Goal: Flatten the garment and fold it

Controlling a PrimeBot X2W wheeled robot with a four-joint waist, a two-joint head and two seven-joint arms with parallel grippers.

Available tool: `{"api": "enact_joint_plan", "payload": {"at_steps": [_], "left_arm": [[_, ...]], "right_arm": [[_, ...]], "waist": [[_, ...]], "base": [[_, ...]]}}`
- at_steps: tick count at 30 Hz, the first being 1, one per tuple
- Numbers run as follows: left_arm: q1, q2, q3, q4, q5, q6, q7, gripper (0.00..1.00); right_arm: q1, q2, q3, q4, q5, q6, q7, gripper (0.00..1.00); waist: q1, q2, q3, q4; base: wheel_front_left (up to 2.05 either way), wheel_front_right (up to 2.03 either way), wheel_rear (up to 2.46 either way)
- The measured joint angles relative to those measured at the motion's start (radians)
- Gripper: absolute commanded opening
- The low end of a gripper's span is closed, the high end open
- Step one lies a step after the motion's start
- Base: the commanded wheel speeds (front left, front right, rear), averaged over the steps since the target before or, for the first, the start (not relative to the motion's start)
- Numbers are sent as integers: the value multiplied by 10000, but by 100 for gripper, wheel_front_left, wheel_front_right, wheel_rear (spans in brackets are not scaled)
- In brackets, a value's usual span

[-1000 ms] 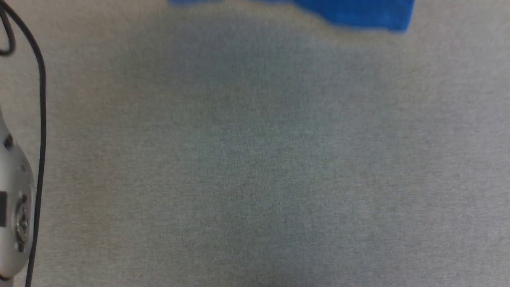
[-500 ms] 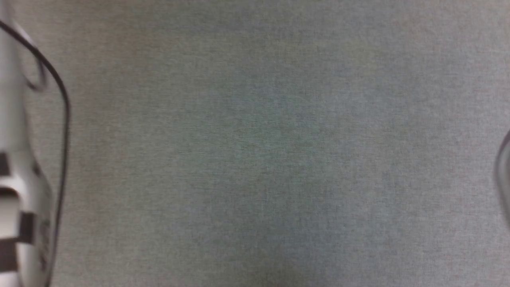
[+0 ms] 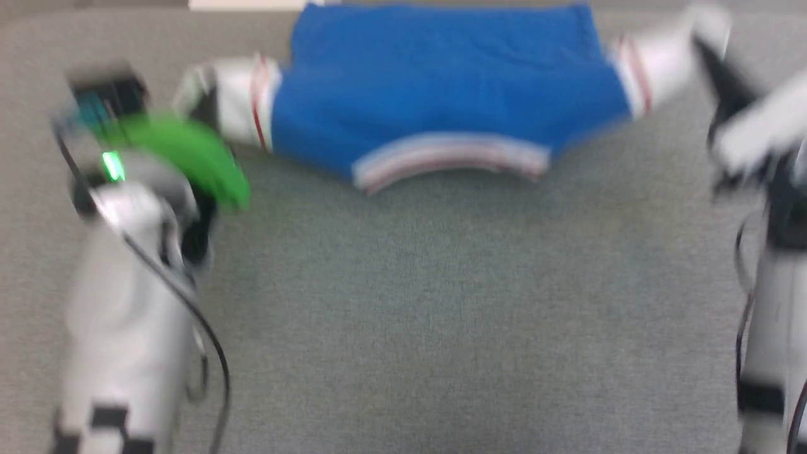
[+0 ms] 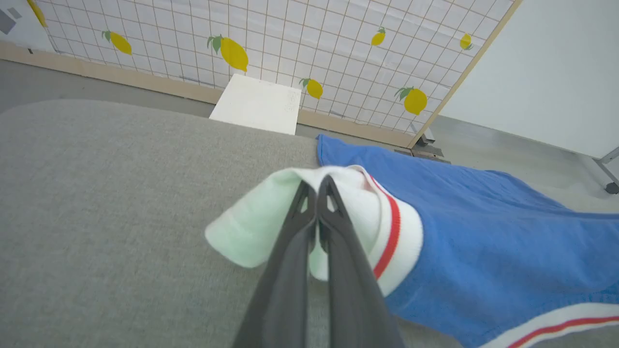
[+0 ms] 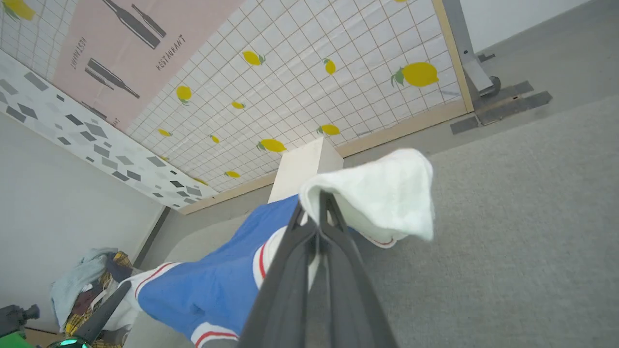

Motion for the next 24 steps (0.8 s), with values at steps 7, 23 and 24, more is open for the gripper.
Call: {"api": "enact_joint_plan", "payload": {"at_steps": [7,23,24], "left_arm": [[3283,-529,82,-500,-635,52,-180,0],[8120,123,186,-3979,-646,1791,1517,0],[8208,245,19,-4113,-449,1866,1751,0]], "right_arm": [[3446,123,-150,-984,416,0,-295,0],[8164,203,-623,-3835,-451,0,1032,0],[8235,201,-472,-4008,-821,0,1298,0]], "waist": [[0,0,-1284,15],[-1,0,-3065,45],[-1,0,-3051,28]], "base": [[0,0,0],[0,0,0],[0,0,0]]}}
